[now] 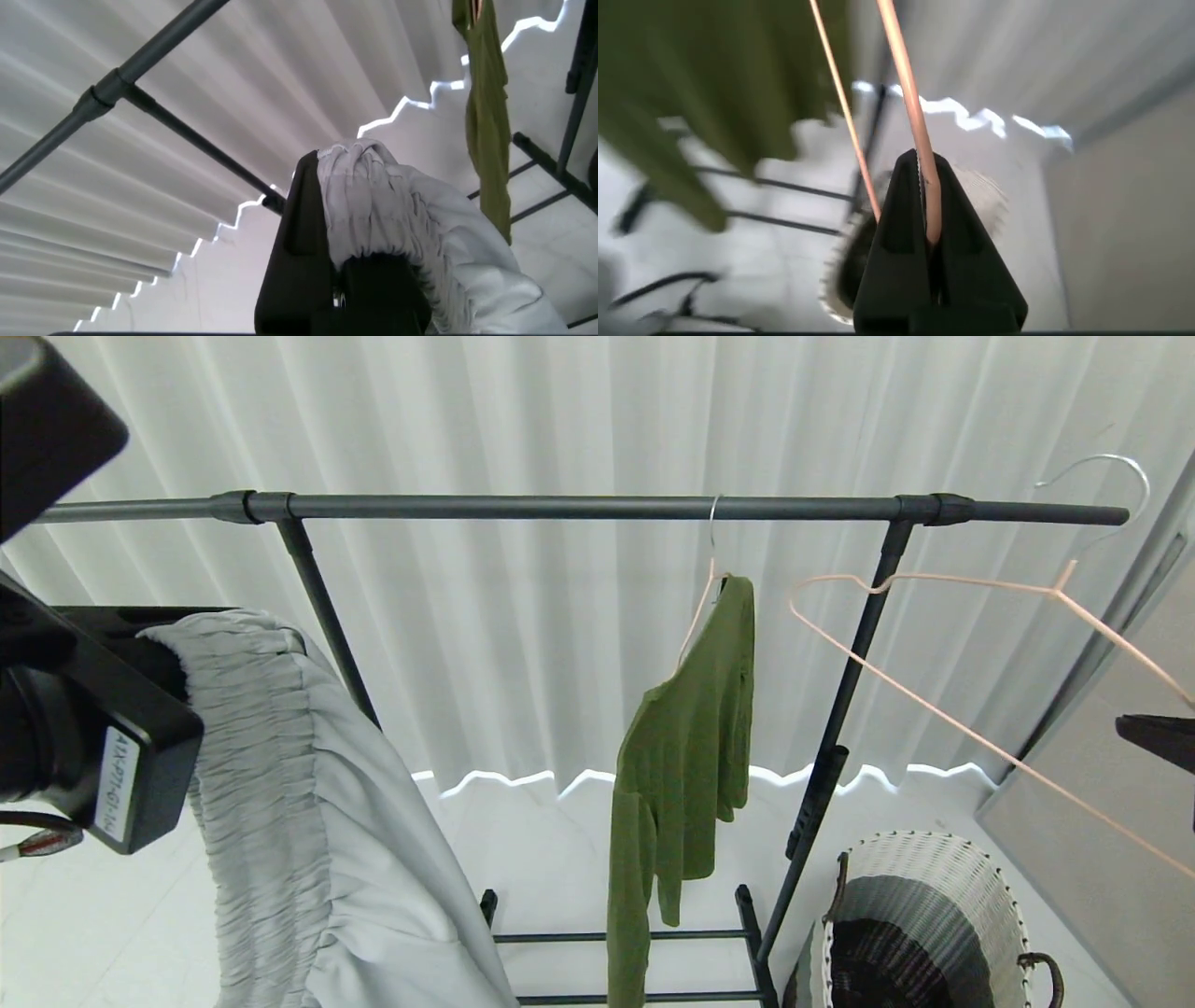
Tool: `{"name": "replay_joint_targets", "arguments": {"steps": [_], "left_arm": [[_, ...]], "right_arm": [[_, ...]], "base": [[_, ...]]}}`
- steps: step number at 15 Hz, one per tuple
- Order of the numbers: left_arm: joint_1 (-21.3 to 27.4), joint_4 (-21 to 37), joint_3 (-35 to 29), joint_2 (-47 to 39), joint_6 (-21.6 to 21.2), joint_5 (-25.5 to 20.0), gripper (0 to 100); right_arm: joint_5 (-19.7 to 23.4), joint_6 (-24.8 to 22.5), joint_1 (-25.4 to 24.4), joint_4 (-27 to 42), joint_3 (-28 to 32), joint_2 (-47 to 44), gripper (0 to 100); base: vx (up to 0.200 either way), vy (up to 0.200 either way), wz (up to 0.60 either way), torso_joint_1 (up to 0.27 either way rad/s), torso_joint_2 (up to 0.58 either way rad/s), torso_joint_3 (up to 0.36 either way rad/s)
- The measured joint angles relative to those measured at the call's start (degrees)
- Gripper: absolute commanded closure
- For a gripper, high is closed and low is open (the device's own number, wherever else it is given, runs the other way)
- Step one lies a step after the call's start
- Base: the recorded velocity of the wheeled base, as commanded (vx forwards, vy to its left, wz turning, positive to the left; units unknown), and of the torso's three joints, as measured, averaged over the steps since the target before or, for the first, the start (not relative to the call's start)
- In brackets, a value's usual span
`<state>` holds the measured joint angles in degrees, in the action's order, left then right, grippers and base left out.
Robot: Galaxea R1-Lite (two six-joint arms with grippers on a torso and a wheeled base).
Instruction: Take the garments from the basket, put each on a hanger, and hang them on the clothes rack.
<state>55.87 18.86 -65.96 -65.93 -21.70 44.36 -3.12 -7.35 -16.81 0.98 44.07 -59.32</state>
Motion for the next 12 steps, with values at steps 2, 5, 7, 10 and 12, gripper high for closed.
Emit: {"name": "replay_joint_targets", "arguments": {"steps": [2,5,7,10,12], "left_arm": [[-1.02,-0.01,0.20,0.11,-0.05,0.02,100],[-2.93,0.02,0.50,0.24,-0.20,0.57,100],[-5.42,0.02,1.50,0.20,-2.33,1.95,100],[-8.00,0.05,2.40,-0.15,-6.16,2.17,100],[-9.73,-0.09,1.85,-1.10,-5.45,2.17,100]], "right_arm": [[0.45,0.78,-7.28,-0.07,0.88,-0.35,100],[0.63,4.18,-17.40,-0.16,1.79,-1.49,100],[0.59,6.57,-23.32,0.20,2.07,-2.06,100],[0.41,7.68,-30.60,1.54,2.15,-2.43,100],[0.39,9.89,-34.15,1.73,2.15,-2.85,100]], "base": [[0.000,0.000,0.00,0.000,0.00,0.000],[0.000,0.000,0.00,0.000,0.00,0.000],[0.000,0.000,0.00,0.000,0.00,0.000],[0.000,0.000,0.00,0.000,0.00,0.000],[0.000,0.000,0.00,0.000,0.00,0.000]]}}
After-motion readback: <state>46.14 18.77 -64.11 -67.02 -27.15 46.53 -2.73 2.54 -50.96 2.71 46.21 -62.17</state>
